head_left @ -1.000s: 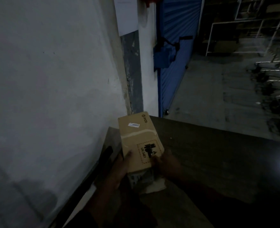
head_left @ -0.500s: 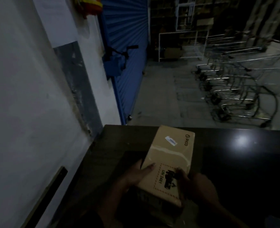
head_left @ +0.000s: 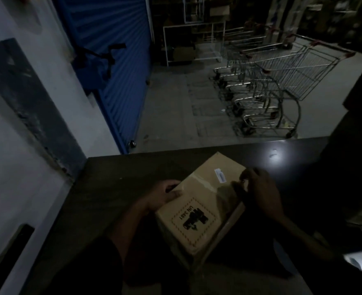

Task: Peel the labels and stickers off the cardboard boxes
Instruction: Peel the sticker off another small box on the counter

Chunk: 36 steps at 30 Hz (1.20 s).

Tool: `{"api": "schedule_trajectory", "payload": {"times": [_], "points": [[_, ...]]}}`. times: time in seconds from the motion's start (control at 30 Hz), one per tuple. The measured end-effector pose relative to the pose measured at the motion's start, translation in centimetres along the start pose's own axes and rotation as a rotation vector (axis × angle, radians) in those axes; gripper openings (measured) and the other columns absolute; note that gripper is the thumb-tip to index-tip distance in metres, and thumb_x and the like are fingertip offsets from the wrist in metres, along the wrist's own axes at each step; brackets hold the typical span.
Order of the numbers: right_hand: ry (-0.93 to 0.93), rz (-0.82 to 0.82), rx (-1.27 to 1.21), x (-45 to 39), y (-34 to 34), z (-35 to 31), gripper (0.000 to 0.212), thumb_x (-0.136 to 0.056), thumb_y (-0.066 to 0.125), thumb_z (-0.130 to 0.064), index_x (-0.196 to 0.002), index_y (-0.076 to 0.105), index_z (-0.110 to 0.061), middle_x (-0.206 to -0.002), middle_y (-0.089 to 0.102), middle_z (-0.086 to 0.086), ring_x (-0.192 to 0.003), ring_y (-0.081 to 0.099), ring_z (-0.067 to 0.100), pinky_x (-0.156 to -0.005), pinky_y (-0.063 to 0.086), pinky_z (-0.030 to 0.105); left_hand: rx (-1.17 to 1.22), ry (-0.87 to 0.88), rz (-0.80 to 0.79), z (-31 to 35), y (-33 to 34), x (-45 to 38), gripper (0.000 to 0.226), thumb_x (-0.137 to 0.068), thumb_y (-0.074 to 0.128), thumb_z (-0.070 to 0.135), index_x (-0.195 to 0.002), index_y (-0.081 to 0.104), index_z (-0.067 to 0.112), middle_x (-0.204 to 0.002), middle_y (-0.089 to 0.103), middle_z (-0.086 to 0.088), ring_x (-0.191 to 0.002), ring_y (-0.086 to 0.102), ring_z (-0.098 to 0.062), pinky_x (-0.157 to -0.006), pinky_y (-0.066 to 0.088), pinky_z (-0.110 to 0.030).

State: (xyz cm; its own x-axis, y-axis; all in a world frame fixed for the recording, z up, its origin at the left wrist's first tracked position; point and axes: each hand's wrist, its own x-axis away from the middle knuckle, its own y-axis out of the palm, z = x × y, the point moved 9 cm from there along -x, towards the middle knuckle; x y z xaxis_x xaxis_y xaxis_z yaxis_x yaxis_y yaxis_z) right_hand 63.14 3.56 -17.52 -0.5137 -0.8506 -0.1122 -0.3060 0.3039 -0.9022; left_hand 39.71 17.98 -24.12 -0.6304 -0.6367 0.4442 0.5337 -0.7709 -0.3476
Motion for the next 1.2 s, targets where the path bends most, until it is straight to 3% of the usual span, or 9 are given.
{"api": "schedule_trajectory", "payload": {"times": [0.1, 0.2, 0.37, 0.5, 0.6, 0.83, 1.0, 1.1, 1.2], "points": [[-0.064, -0.091, 0.046, -3.2, 1.0, 2.5, 0.064, -0.086, 0.07, -0.04, -0.14, 0.048, -0.013, -0.149, 0.043, 0.012, -0.137, 0.037, 0.029, -0.111, 0.036, 0.046, -0.026, 0.018, 0.03, 0.9, 0.2, -0.2, 0.032, -0.094, 0.06, 0.022, -0.125, 0.061, 0.033, -0.119, 0.067, 0.008, -0.11, 0.065, -0.011, -0.094, 0.053, -0.044], [0.003, -0.25, -0.054, -3.8, 3.7, 3.8, 0.073, -0.089, 0.062, -0.051, -0.149, 0.037, -0.017, -0.153, 0.038, 0.01, -0.138, 0.036, 0.029, -0.112, 0.035, 0.046, -0.1, 0.014, 0.084, 0.9, -0.1, -0.6, 0.035, -0.094, 0.06, 0.024, -0.126, 0.06, 0.036, -0.124, 0.064, 0.01, -0.116, 0.06, -0.01, -0.096, 0.051, -0.043], [0.064, -0.181, -0.147, -1.9, 4.4, 4.9, 0.08, -0.076, 0.066, -0.07, -0.138, 0.044, -0.025, -0.143, 0.043, 0.003, -0.128, 0.043, 0.022, -0.1, 0.042, 0.039, -0.162, 0.038, 0.213, 1.4, 0.0, -0.6, 0.028, -0.095, 0.058, 0.027, -0.12, 0.061, 0.038, -0.117, 0.065, 0.012, -0.107, 0.062, -0.006, -0.092, 0.053, -0.042], [0.048, -0.128, -0.169, 1.3, 4.6, 4.4, 0.07, -0.069, 0.07, -0.071, -0.121, 0.047, -0.03, -0.13, 0.044, -0.001, -0.112, 0.046, 0.015, -0.089, 0.046, 0.033, -0.327, 0.068, 0.382, 2.6, 0.2, -0.8, 0.031, -0.094, 0.058, 0.037, -0.125, 0.058, 0.039, -0.129, 0.056, 0.011, -0.112, 0.055, -0.006, -0.096, 0.048, -0.035], [-0.059, -0.084, -0.054, 1.6, 4.7, 3.6, 0.064, -0.074, 0.062, -0.073, -0.123, 0.048, -0.034, -0.138, 0.038, 0.002, -0.124, 0.036, 0.02, -0.099, 0.038, 0.039, -0.556, 0.202, 0.528, 4.9, 2.4, -0.3, 0.031, -0.098, 0.053, 0.031, -0.129, 0.057, 0.032, -0.135, 0.049, 0.01, -0.13, 0.04, -0.009, -0.104, 0.031, -0.029], [-0.263, -0.244, -0.035, -0.9, 5.0, 0.7, 0.061, -0.08, 0.066, -0.06, -0.133, 0.05, -0.035, -0.145, 0.04, -0.001, -0.132, 0.034, 0.023, -0.107, 0.032, 0.044, -0.633, 0.372, 0.446, 7.3, 7.4, -1.2, 0.04, -0.093, 0.058, 0.042, -0.133, 0.056, 0.033, -0.147, 0.04, 0.012, -0.141, 0.025, -0.009, -0.112, 0.022, -0.031], [-0.215, -0.309, -0.086, -2.3, 5.8, -0.2, 0.054, -0.084, 0.067, -0.05, -0.134, 0.053, -0.035, -0.137, 0.045, 0.0, -0.128, 0.039, 0.024, -0.101, 0.037, 0.042, -0.609, 0.411, 0.441, 8.0, 7.7, -1.1, 0.037, -0.092, 0.06, 0.042, -0.129, 0.058, 0.036, -0.144, 0.043, 0.013, -0.135, 0.034, -0.008, -0.116, 0.022, -0.035], [-0.103, -0.292, -0.335, -2.6, 5.6, 0.9, 0.041, -0.086, 0.069, -0.038, -0.126, 0.061, -0.03, -0.12, 0.051, -0.006, -0.113, 0.051, 0.015, -0.095, 0.048, 0.037, -0.607, 0.396, 0.427, 7.7, 7.6, -1.4, 0.037, -0.091, 0.06, 0.045, -0.127, 0.057, 0.038, -0.145, 0.041, 0.014, -0.135, 0.033, -0.01, -0.116, 0.024, -0.037], [0.023, -0.222, -0.551, -2.5, 5.2, 2.2, 0.031, -0.09, 0.067, -0.026, -0.121, 0.065, -0.023, -0.121, 0.055, -0.005, -0.111, 0.059, 0.014, -0.093, 0.054, 0.038, -0.579, 0.4, 0.396, 7.6, 7.8, -1.6, 0.033, -0.091, 0.058, 0.048, -0.122, 0.057, 0.038, -0.146, 0.041, 0.014, -0.135, 0.032, -0.01, -0.116, 0.021, -0.037]]}}
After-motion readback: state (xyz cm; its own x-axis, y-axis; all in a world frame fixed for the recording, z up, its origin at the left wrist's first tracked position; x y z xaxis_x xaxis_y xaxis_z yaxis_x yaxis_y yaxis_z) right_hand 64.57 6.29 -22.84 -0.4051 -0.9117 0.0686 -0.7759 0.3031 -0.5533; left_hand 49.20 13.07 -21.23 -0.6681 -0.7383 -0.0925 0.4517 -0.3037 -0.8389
